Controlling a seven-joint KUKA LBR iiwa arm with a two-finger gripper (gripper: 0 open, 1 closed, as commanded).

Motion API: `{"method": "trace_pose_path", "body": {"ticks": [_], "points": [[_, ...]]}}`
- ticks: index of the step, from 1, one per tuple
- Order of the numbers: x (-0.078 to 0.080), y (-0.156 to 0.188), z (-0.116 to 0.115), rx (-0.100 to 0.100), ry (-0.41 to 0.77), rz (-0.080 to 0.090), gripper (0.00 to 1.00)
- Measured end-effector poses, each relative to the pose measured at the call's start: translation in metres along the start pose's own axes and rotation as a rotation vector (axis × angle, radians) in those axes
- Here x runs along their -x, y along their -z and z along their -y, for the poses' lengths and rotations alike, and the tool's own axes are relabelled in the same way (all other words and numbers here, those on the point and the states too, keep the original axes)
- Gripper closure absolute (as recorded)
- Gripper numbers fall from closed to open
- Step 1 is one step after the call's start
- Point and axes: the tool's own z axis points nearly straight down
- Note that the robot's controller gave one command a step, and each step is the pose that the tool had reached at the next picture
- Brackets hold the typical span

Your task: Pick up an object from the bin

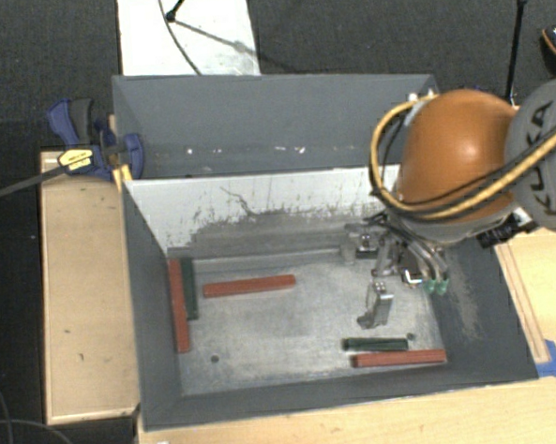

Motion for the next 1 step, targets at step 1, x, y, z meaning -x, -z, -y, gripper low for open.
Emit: {"method": "trace_pose_path", "body": {"ticks": [1], "points": [[-0.0078, -0.1318, 0.0839, -0.001, 0.185, 0.0, 0.0]]}}
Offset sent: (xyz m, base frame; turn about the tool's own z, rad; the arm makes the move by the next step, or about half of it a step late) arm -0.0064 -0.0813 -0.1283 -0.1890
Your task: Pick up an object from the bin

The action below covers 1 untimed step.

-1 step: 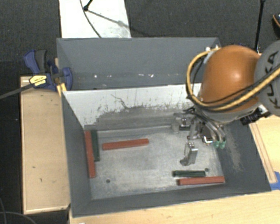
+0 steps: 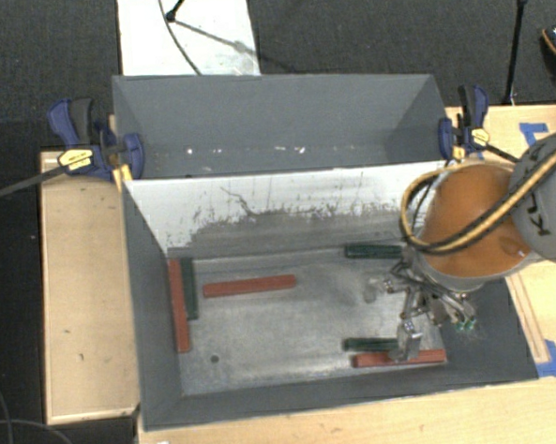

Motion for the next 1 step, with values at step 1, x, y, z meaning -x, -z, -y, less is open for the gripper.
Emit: {"method": "trace_pose_path", "body": {"ticks": [1], "points": [[-0.0102, -0.0223, -0.033, 0.001, -0.184, 0.005, 0.0]]}}
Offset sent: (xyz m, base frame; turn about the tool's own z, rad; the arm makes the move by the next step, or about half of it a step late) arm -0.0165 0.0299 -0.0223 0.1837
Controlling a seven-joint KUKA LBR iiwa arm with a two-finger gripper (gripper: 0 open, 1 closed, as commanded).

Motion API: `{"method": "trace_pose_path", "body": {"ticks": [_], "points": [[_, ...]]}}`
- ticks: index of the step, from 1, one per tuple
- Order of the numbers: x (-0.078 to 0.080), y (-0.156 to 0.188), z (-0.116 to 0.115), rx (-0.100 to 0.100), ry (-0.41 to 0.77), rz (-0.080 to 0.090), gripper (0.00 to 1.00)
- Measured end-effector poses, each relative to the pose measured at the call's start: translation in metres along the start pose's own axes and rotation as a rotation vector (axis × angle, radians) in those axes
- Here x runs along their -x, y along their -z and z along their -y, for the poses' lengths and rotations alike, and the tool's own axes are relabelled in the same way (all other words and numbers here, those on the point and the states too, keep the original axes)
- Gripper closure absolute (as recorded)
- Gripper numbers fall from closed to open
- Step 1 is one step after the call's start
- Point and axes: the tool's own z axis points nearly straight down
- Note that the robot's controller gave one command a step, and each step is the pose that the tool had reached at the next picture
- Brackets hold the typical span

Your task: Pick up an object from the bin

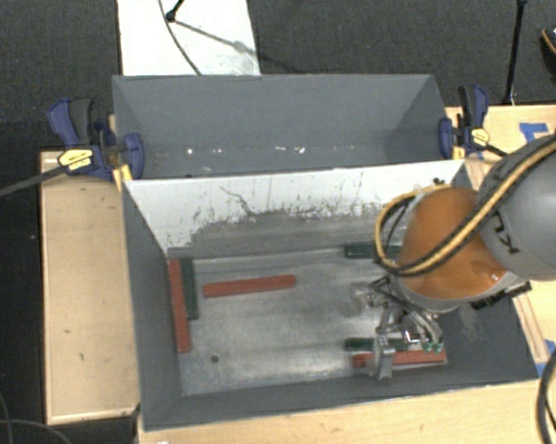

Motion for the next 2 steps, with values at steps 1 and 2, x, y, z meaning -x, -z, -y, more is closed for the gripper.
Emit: {"method": "trace_pose_path", "body": {"ticks": [1, 2], "points": [[0.001, 0.003, 0.001, 0.0, 0.0, 0.002, 1.0], [0.017, 0.155, -0.052, 0.001, 0.059, 0.013, 1.0]]}}
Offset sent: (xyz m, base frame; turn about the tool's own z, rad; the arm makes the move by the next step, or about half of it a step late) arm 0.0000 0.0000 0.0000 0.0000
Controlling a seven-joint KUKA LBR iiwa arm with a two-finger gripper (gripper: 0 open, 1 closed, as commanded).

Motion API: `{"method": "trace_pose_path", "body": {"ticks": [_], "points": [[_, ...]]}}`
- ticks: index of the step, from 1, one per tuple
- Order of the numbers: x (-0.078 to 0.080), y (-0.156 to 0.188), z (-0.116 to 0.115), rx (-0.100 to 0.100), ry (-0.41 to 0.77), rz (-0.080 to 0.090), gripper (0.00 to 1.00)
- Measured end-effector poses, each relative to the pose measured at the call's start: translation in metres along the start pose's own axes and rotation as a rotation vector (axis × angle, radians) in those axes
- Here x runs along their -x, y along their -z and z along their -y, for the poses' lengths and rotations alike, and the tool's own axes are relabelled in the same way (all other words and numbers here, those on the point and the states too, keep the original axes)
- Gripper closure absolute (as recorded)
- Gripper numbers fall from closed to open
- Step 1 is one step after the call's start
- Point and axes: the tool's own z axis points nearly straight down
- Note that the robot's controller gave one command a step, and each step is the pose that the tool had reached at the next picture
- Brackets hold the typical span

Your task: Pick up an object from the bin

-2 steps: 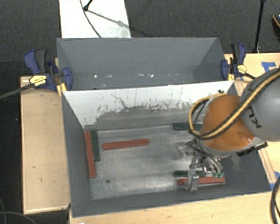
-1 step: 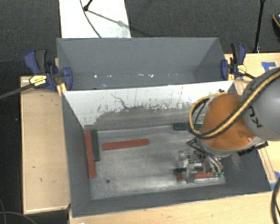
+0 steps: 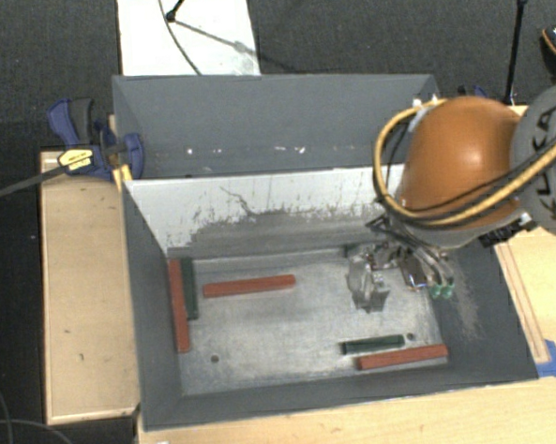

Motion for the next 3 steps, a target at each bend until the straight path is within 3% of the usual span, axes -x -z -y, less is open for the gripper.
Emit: {"method": "trace_pose_path", "body": {"ticks": [1, 2, 3], "points": [[-0.002, -0.005, 0.001, -0.001, -0.002, -0.01, 0.0], [-0.022, -0.159, 0.045, 0.001, 0.133, -0.017, 0.0], [-0.02, -0.153, 0.044, -0.001, 0.134, -0.012, 1.0]]}}
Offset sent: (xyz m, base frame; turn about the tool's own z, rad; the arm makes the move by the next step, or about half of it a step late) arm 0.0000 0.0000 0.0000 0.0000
